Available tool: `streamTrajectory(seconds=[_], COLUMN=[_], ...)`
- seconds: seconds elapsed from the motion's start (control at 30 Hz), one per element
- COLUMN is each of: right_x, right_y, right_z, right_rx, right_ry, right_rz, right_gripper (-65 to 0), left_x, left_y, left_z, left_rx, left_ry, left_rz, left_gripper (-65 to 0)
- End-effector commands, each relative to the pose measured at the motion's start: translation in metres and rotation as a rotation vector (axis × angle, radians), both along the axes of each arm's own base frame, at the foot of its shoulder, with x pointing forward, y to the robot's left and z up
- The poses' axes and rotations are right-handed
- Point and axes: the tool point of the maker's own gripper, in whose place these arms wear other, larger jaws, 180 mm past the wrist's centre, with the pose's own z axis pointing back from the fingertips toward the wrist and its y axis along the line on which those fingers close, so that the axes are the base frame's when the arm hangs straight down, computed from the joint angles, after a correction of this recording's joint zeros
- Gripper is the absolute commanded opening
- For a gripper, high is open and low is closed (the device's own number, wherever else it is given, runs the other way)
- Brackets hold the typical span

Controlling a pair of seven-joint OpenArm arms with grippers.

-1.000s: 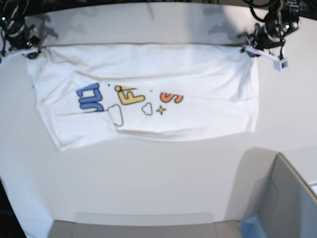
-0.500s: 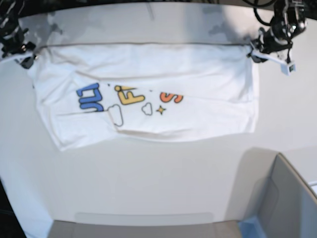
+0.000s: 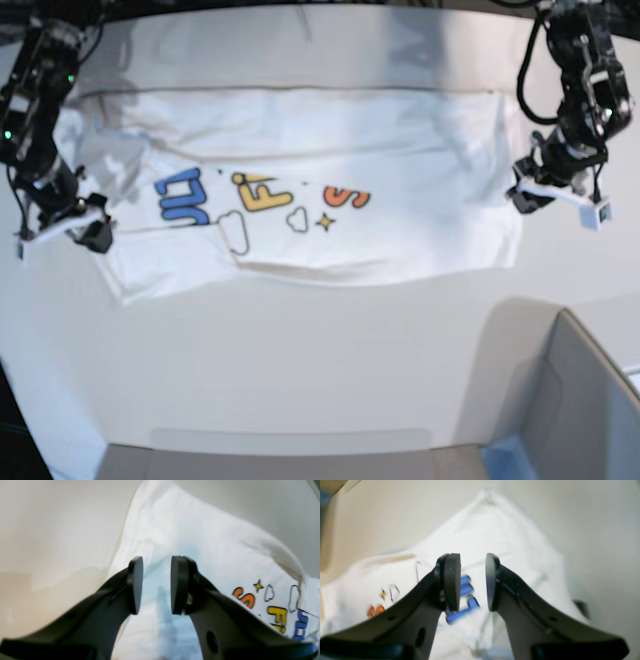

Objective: Layout the t-shirt on the table in an organized manner, then fold the t-shirt properly
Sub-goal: 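Release the edge and move both grippers to the shirt's side edges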

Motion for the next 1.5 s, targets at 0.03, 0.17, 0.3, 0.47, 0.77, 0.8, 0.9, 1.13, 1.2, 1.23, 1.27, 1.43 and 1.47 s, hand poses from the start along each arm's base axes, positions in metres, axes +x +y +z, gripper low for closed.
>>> streamTrajectory(seconds=[0.03, 0.17, 0.3, 0.47, 0.77, 0.8, 0.9, 1.13, 1.2, 1.23, 1.27, 1.43, 1.47], right_x=[0.026, 0.041, 0.047, 0.052, 0.045, 0.043, 0.040, 0.042, 0.045, 0.046, 0.047, 0.053, 0.054], right_y=[0.002, -0.004, -0.012, -0.026, -0.034, -0.038, -0.046, -0.037, -0.032, -0.031, -0.031, -0.024, -0.022], right_z=[0.003, -0.020, -0.034, -0.049, -0.069, -0.071, -0.083, -0.095, -0.094, -0.093, -0.092, -0.089, -0.089], right_rx=[0.070, 0.134, 0.122, 0.089, 0.095, 0.100, 0.105, 0.094, 0.090, 0.090, 0.089, 0.093, 0.090], right_ry=[-0.036, 0.039, 0.093, 0.150, 0.205, 0.205, 0.221, 0.244, 0.240, 0.238, 0.237, 0.231, 0.231], right_rz=[-0.037, -0.161, -0.238, -0.276, -0.315, -0.331, -0.359, -0.336, -0.321, -0.318, -0.317, -0.298, -0.291], right_gripper=[-47.3, -47.3, -47.3, -47.3, -47.3, -47.3, -47.3, -47.3, -47.3, -47.3, -47.3, -47.3, -47.3], left_x=[0.011, 0.012, 0.011, 0.012, 0.012, 0.012, 0.012, 0.012, 0.012, 0.012, 0.012, 0.012, 0.012], left_y=[-0.009, -0.018, -0.016, -0.016, -0.016, -0.016, -0.016, -0.016, -0.017, -0.019, -0.020, -0.020, -0.020], left_z=[0.013, 0.009, 0.004, 0.004, 0.004, 0.004, 0.004, 0.004, 0.004, 0.003, 0.003, 0.003, 0.003], left_rx=[-0.030, -0.071, -0.076, -0.077, -0.076, -0.076, -0.076, -0.077, -0.080, -0.088, -0.089, -0.089, -0.089], left_ry=[-0.029, -0.019, -0.002, -0.004, -0.005, -0.005, -0.005, -0.005, -0.006, -0.006, -0.006, -0.006, -0.006], left_rz=[-0.016, -0.017, -0.009, -0.009, -0.008, -0.008, -0.008, -0.008, -0.007, -0.006, -0.006, -0.006, -0.006], left_gripper=[-45.2, -45.2, -45.2, -45.1, -45.1, -45.1, -45.1, -45.1, -45.1, -45.1, -45.1, -45.1, -45.1])
